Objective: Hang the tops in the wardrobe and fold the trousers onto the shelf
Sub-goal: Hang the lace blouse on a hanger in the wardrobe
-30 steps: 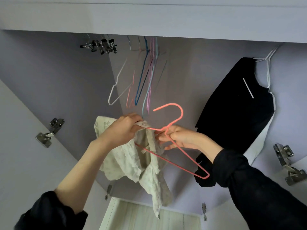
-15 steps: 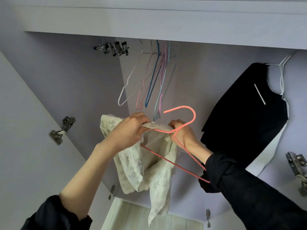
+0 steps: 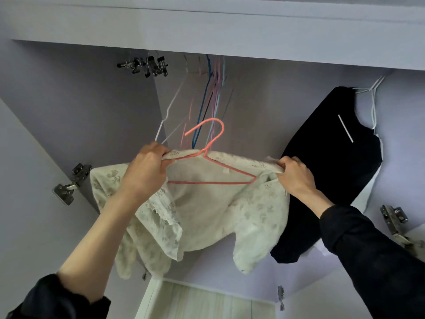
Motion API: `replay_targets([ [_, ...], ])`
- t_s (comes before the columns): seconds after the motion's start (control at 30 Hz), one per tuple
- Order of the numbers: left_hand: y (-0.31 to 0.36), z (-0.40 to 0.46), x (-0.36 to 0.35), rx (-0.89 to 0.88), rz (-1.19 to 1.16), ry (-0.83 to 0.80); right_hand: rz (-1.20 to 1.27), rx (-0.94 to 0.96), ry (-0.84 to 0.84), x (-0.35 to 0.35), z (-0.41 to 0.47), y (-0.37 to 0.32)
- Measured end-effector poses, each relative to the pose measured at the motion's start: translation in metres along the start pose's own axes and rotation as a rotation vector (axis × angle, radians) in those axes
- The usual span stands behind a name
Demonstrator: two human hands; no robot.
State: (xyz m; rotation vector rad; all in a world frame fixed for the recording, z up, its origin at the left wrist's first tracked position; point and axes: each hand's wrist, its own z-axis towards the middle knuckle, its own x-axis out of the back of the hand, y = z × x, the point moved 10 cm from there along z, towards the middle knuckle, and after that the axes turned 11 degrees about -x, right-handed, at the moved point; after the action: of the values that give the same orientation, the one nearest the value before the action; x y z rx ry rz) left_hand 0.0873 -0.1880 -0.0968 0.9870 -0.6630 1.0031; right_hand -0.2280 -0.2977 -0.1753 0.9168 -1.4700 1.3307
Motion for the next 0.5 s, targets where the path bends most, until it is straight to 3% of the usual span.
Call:
replay_targets([
  [0.27,0.009,0.004,0.0,-0.003,-0.044,0.077,0.173,-0.015,-0.1,0.003,-0.005,-0.002],
  [0.5,0.031,0.003,-0.019,-0.057,-0.094,0.036,0.362,0.035,-0.13,0.021,-0.014,-0.023],
])
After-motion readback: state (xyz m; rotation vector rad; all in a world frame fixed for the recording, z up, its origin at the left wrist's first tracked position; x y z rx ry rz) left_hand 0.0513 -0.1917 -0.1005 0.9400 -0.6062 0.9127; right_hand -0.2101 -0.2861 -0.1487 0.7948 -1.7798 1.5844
